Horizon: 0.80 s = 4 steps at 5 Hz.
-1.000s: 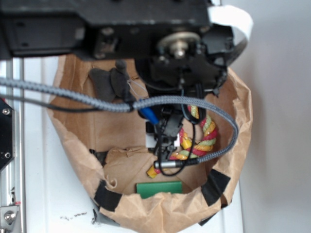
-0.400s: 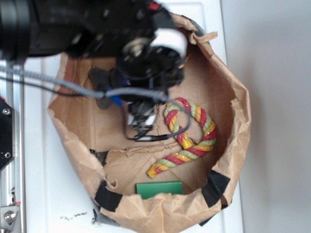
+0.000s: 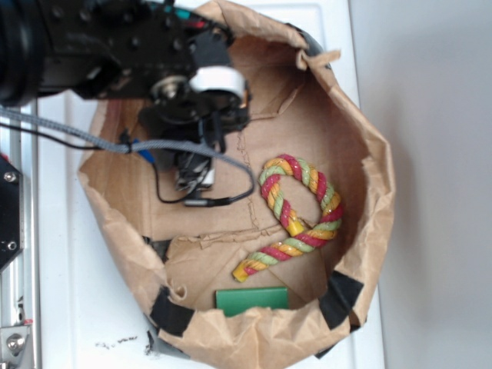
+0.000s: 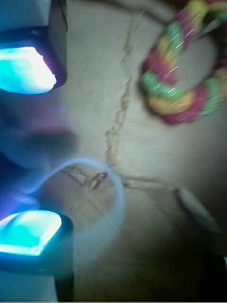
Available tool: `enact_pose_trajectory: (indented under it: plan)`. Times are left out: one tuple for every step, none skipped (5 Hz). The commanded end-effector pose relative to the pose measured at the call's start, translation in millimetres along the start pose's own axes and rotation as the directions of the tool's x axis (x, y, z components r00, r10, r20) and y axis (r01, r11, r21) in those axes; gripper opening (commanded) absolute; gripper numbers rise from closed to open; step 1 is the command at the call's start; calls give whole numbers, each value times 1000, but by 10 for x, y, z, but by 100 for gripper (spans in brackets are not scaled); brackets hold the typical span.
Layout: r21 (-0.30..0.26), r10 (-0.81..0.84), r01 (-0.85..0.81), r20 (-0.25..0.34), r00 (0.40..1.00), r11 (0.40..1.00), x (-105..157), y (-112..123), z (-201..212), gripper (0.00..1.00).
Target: Grab the gray animal.
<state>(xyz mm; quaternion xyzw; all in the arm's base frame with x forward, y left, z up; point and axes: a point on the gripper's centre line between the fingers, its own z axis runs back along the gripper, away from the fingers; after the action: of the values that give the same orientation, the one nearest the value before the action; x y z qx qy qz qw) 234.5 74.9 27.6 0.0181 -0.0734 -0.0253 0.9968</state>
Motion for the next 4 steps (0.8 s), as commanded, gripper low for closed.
enact_pose_trajectory:
  plan:
    - [99,104,-110,69,992,989,152,33,-214,0]
    - [60,126,-131,85,988,990,188,1,-9,0]
    - [-38,136,-133,61,989,990,193,-87,505,0]
    - [-77,154,-150,38,987,986,194,-152,1016,0]
